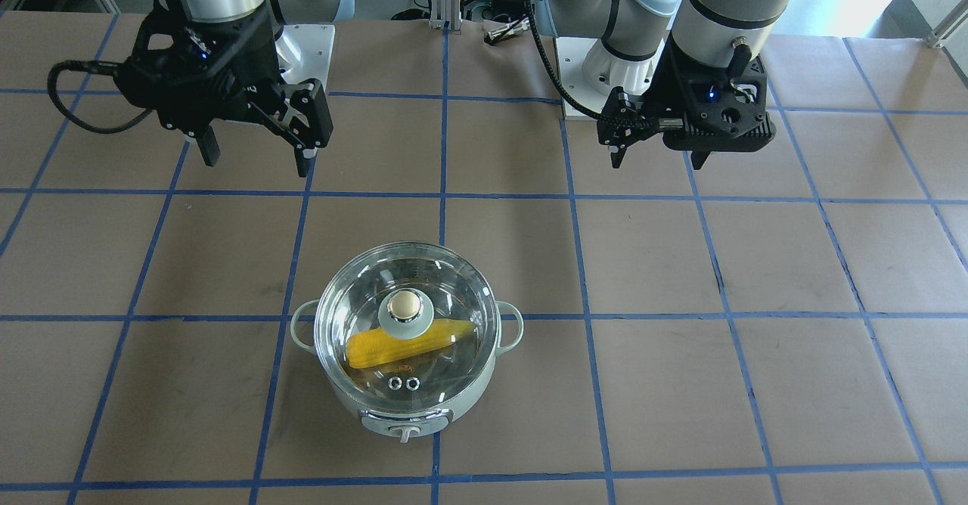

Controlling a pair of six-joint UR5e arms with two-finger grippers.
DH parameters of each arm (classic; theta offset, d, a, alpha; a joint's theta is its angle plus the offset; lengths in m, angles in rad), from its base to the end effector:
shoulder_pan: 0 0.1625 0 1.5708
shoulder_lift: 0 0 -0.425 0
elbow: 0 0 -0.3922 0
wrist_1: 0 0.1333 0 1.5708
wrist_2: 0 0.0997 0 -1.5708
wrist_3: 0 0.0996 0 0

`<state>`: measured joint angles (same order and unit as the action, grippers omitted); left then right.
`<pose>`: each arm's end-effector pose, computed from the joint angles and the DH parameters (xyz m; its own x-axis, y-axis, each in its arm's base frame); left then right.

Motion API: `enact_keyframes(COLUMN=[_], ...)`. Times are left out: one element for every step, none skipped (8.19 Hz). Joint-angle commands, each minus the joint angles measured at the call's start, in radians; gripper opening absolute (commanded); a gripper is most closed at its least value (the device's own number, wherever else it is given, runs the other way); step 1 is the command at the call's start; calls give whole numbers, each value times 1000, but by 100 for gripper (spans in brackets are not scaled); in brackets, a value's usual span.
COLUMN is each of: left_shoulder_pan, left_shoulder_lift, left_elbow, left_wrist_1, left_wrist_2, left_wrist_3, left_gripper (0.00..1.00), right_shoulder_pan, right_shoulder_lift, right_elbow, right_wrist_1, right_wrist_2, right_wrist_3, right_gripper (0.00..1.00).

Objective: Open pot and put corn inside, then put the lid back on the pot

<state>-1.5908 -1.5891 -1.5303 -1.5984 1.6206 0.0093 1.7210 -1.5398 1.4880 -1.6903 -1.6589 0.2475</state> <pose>-0.1383 -0.4964 0.4961 -0.9983 0.0295 -0.0497 0.0293 0.9996 0.0059 0.2009 -0.4955 0.5268 -0.9932 0.1085 0.0423 0.0989 0.9775 -0.1865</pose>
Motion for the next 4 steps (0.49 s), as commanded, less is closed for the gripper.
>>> enact_keyframes(left_shoulder_pan=[0, 0, 0, 0], left_shoulder_lift=[0, 1, -3, -9], left_elbow=[-1, -1, 1, -2], left_wrist_1=[0, 0, 2, 2], left_wrist_2=[-1, -1, -1, -1], left_wrist_3=[-2, -2, -11, -11], left_gripper=[100, 100, 100, 100], right_shoulder_pan=[-11, -11, -11, -11], right_shoulder_lift=[-54, -57, -56, -56], right_elbow=[1, 2, 2, 2], right_wrist_1=[96, 98, 98, 100], right_wrist_2=[53, 53, 53, 44], right_wrist_3=[-39, -53, -69, -76], right_gripper=[100, 100, 100, 100])
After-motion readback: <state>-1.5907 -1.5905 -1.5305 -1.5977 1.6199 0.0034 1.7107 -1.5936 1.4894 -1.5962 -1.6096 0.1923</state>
